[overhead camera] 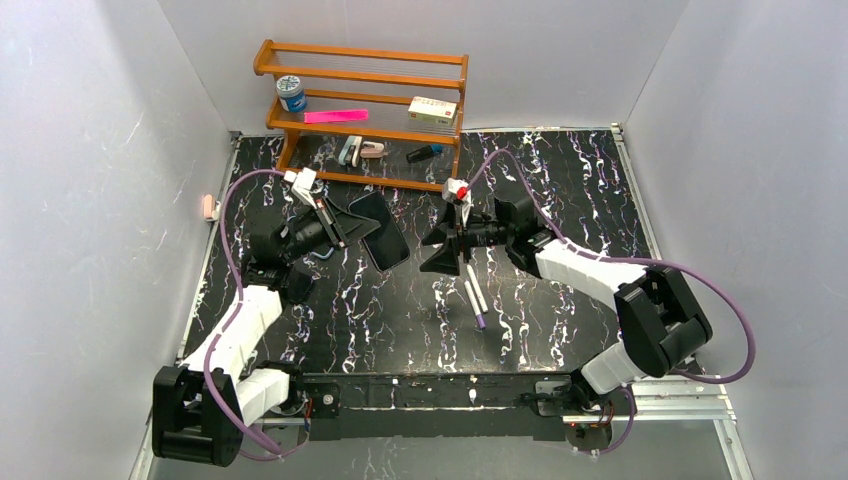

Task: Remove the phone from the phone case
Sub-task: Remove the phone case from the phone.

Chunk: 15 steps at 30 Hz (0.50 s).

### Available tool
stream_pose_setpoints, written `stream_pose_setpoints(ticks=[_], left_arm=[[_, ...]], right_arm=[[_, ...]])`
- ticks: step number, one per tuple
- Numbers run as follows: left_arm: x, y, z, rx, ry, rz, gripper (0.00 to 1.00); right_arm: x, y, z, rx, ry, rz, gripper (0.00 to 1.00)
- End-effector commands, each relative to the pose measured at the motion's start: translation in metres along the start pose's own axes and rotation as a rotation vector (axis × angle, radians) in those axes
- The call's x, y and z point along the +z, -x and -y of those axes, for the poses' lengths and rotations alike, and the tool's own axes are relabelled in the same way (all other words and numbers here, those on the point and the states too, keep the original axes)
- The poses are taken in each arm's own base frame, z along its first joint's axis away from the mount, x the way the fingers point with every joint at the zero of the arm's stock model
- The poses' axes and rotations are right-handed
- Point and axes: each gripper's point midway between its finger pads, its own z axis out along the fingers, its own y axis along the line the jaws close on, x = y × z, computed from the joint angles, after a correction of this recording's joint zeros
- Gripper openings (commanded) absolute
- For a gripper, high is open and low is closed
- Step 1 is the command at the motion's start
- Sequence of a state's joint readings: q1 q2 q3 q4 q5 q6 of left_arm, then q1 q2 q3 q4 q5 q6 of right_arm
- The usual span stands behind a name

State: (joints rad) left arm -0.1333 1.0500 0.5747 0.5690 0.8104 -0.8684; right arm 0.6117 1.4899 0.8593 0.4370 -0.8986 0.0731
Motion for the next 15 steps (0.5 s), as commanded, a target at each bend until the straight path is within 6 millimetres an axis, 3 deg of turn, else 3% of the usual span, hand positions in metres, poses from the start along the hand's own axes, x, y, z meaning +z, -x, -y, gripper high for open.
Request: stream_pose_setpoints(ticks=[1,15], left_arm=[[-0.008,0.006,0.039,0.16,-0.134,-0.055,0.0],[-0.014,0.002,0.063,0.253,-0.237,-0.123,0.0]], right_arm=[[0.008,0.014,-0.017,-0.091,0.118,0.002,0.81],[0.032,0.022,-0.045,-0.18,0.29,-0.023,0.63]])
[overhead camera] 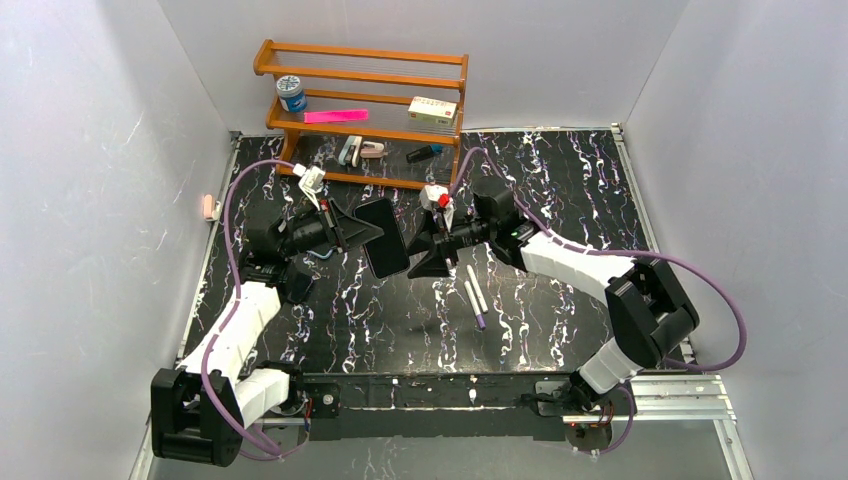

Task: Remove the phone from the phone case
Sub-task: Remove the phone case from the phone.

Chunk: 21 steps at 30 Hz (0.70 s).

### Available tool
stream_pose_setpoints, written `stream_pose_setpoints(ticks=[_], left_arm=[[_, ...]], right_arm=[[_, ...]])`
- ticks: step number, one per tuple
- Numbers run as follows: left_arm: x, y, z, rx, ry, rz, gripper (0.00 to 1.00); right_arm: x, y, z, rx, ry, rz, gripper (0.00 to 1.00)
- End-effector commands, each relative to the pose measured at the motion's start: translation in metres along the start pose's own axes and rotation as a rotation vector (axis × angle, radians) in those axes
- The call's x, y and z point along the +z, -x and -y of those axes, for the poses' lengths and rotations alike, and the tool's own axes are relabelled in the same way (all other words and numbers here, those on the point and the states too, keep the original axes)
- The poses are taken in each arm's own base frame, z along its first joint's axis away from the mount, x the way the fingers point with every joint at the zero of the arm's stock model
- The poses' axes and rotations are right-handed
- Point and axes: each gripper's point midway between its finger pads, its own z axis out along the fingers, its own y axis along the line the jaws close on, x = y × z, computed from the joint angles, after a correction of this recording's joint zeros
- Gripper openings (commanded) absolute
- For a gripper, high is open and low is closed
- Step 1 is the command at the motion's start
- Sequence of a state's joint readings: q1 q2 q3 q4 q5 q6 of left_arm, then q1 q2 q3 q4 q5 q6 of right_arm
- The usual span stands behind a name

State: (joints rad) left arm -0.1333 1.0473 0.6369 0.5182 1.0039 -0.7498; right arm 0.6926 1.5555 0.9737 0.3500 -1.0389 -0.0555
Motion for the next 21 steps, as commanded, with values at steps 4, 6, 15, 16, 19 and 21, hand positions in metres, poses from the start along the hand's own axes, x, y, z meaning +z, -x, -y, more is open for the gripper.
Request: stream_pose_setpoints(ticks=[4,6,15,16,19,21], left_arm=[[-0.005,0.017,0.036,0.133,-0.102,-0.003,0.0],[-0.005,0.018,0.038,0.135,-0.107,-0.004,0.0],[-0.003,0.019,0.038,0.096,-0.112,-0.019,0.0],[-0.003,0.018,0.037,0.09,-0.113,-0.023,0.0],[-0.003,0.018,0.038,0.083,-0.117,-0.028,0.0],[-0.003,0.018,0.039,0.08,-0.118,-0.028,0.0]], right_arm=[[0.012,0.018,-0.01,-0.09,0.09,-0.003,0.59],[0.013,0.018,-0.013,-0.101,0.1,-0.004,0.56],[0.013,0.018,-0.02,-0.126,0.14,-0.013,0.35],[0.013,0.019,-0.02,-0.13,0.138,-0.012,0.33],[0.014,0.019,-0.02,-0.143,0.14,-0.012,0.27],[0.014,0.02,-0.019,-0.154,0.142,-0.01,0.21]])
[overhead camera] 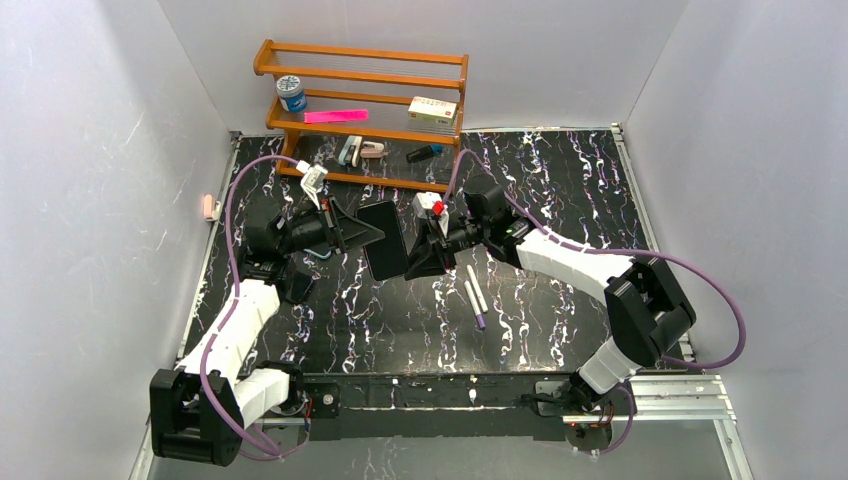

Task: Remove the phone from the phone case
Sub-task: Remove the phone case from the phone.

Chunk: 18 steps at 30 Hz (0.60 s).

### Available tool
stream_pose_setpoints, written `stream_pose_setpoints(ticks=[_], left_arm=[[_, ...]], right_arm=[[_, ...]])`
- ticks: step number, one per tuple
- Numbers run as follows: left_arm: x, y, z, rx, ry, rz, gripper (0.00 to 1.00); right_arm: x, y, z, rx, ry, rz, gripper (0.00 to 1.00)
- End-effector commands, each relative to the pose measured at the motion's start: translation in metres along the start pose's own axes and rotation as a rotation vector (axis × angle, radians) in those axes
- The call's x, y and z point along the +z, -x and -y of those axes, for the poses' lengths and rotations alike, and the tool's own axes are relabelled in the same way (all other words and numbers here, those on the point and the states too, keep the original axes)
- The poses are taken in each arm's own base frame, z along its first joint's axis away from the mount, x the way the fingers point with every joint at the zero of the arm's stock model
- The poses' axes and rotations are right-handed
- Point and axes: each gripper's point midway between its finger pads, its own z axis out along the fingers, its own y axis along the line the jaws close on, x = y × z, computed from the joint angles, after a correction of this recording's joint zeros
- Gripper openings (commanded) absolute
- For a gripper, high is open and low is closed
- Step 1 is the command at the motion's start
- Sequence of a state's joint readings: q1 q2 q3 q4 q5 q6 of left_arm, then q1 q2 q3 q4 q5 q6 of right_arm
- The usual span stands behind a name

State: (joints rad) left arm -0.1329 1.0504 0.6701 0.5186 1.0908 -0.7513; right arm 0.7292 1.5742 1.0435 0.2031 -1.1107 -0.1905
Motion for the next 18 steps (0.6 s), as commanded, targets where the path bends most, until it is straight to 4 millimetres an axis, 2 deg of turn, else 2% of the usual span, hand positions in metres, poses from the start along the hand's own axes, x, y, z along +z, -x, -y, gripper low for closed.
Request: stream_pose_setpoints(ticks=[1,10,18], left_arm=[[-0.001,0.019,0.021,0.054,-0.042,0.019,0.0],[-0.001,0.014,0.021,0.006,-0.045,0.007,0.0],[-0.001,0.014,0.023,-0.013,-0.048,0.004,0.0]], right_arm=[[0.004,0.021,0.001,-0.109,0.029,0.023,0.19],[0.01,0.027,0.002,-0.253,0.009,0.023,0.01],[0.014,0.043,0.009,-0.435,-0.002,0.014,0.01]])
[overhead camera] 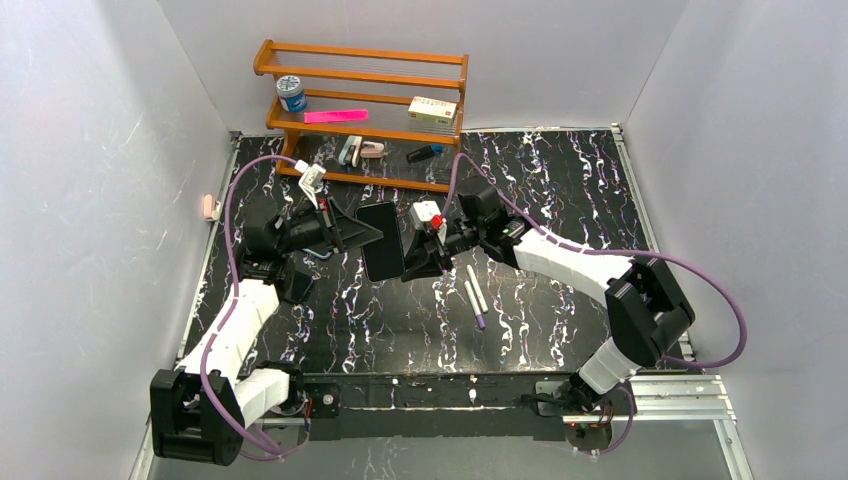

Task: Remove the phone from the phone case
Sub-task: Remove the phone case from the phone.

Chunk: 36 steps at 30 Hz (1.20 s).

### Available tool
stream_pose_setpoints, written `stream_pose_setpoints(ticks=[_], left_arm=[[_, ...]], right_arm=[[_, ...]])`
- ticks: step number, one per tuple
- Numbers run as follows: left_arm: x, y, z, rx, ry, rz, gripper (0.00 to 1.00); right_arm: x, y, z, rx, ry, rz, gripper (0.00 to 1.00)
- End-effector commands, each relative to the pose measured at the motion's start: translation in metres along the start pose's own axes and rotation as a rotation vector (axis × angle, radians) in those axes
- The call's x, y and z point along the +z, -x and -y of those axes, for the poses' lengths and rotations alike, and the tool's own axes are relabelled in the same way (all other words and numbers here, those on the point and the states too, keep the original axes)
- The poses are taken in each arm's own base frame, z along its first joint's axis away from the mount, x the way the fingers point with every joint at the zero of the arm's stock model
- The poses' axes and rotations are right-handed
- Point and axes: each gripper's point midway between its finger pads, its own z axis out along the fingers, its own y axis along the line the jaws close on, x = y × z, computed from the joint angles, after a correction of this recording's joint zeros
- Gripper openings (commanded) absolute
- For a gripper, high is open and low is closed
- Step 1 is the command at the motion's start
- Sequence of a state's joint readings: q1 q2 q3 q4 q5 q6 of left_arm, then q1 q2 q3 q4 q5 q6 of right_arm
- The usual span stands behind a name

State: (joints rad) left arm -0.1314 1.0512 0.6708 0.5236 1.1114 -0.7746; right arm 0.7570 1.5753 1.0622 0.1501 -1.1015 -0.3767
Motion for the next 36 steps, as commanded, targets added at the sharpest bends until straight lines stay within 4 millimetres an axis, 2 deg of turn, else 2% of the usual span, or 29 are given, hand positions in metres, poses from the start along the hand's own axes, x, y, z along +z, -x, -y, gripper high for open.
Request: stream_pose_setpoints(ticks=[1,13,17,20,24,27,30,36], left_arm=[[0.0,0.015,0.02,0.005,-0.033,0.016,0.0],[-0.003,0.011,0.027,-0.001,-0.038,0.019,0.0],[-0.004,0.01,0.028,0.003,-0.037,0.025,0.0],[-0.005,0.01,0.026,0.028,-0.018,0.034,0.0],[-0.006,0.006,0.009,0.109,0.068,-0.006,0.0],[-0.007,0.007,0.008,0.171,0.074,-0.015,0.0],[-0.006,0.013,0.015,0.201,0.048,0.0,0.0],[-0.008,0.018,0.026,0.232,0.019,0.029,0.0]], right_arm=[[0.006,0.043,0.018,-0.287,-0.035,0.023,0.01],[0.002,0.046,0.057,-0.386,-0.222,-0.059,0.01],[0.003,0.047,0.055,-0.356,-0.224,-0.03,0.01],[0.002,0.043,0.045,-0.304,-0.197,-0.005,0.02],[0.001,0.025,0.025,-0.225,-0.156,-0.009,0.35],[0.002,0.02,0.007,-0.163,-0.093,0.003,0.49],[0.004,0.02,-0.005,-0.125,-0.044,0.036,0.53],[0.008,0.028,-0.011,-0.084,-0.004,0.095,0.53]])
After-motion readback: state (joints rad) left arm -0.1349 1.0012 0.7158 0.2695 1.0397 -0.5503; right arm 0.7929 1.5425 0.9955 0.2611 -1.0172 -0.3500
